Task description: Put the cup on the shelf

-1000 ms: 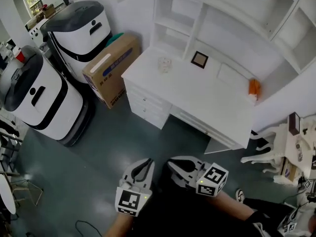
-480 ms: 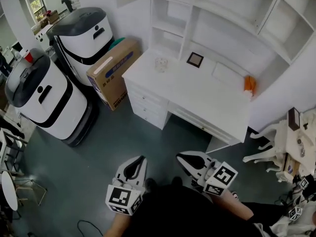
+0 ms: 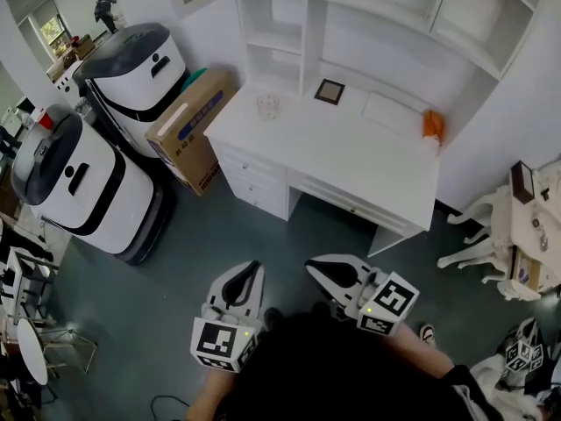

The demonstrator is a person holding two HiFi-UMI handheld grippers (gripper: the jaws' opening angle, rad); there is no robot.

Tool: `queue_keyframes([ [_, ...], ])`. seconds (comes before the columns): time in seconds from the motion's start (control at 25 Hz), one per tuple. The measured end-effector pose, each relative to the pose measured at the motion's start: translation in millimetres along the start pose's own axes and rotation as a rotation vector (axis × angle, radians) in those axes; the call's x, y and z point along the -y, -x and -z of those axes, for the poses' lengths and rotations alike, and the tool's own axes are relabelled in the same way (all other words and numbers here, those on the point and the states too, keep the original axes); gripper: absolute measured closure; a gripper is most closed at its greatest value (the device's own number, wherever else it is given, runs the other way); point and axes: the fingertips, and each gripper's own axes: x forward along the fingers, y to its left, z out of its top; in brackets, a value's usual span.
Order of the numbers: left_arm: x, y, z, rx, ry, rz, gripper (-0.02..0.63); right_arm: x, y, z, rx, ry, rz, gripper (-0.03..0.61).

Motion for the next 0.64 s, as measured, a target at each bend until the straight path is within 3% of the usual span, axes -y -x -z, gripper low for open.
queue_keyframes([
  [0.36,10,4,3,0.007,0.027,0.027,0.586,-8,11,5,-0.005,-0.02,0.023,0.563],
  [0.64,11,15,8,0.011,-0.001,0.033,0.586,-21,13,7,0.002,-0.002,0.028,0.563],
])
